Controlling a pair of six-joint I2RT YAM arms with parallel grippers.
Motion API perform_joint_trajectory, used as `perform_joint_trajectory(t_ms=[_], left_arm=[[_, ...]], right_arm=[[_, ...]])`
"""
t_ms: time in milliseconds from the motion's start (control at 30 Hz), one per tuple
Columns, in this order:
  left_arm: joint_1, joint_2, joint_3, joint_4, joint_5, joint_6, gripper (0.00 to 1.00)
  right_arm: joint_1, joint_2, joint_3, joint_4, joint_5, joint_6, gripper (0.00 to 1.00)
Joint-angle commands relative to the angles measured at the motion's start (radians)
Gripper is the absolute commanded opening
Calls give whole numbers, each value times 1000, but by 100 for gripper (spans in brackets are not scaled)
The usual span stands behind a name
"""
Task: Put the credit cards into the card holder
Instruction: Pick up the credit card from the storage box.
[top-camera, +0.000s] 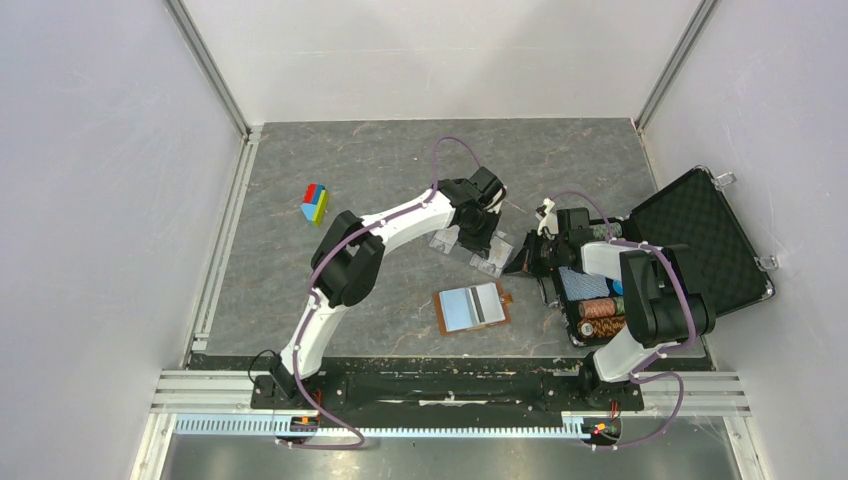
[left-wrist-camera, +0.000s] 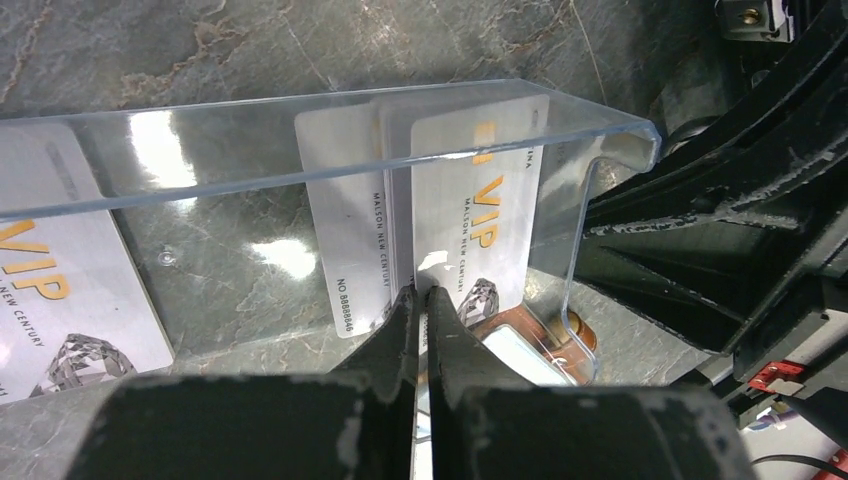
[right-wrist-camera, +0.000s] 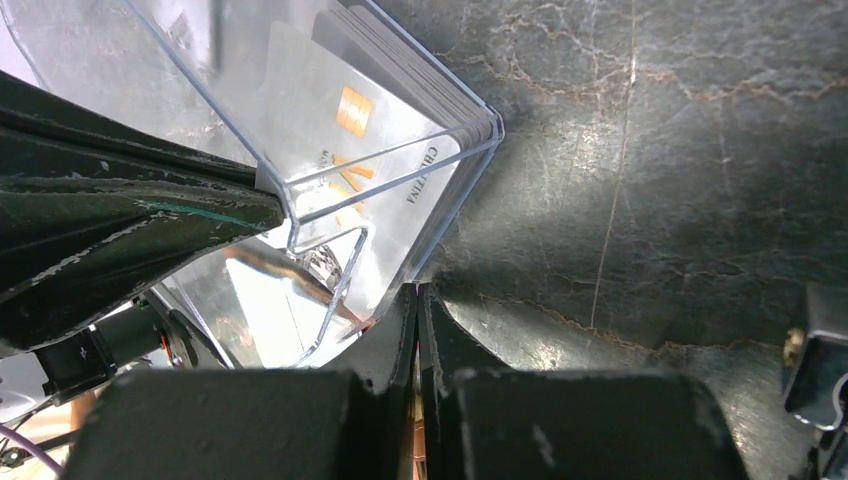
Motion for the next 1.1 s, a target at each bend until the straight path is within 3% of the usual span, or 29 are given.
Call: perform_joint_trajectory(t_ms=[0,233,367,500,567,667,767,833,1067], left_arm=[[-26,-21,44,-15,-8,20,2],[-38,-43,69,-16,12,31,2],[-38,-64,50,49,95,13,21],[-38,-61,41,78,143,4,25],[-38,-54,34,76,144,1,23],[-37,-53,25,55,114,-1,4],[-36,-91,8,53,61,3,2],[-35,-139,-11,63,20,-2,2],[12,-382,-158,165,-48,-72,2]], right_arm=[[5,2,13,28,-10,-12,0],[5,-2,12,27,-9,-14,0],[5,-11,13,28,-8,-12,0],[5,-28,16,28,-3,-10,0],[4,-37,18,28,-3,-9,0],[5,-53,22,-5,1,-11,0],[5,-87,38,-39,9,-21,0],[5,-124,57,-70,23,-31,5],[4,-269,141,-185,73,-79,47]])
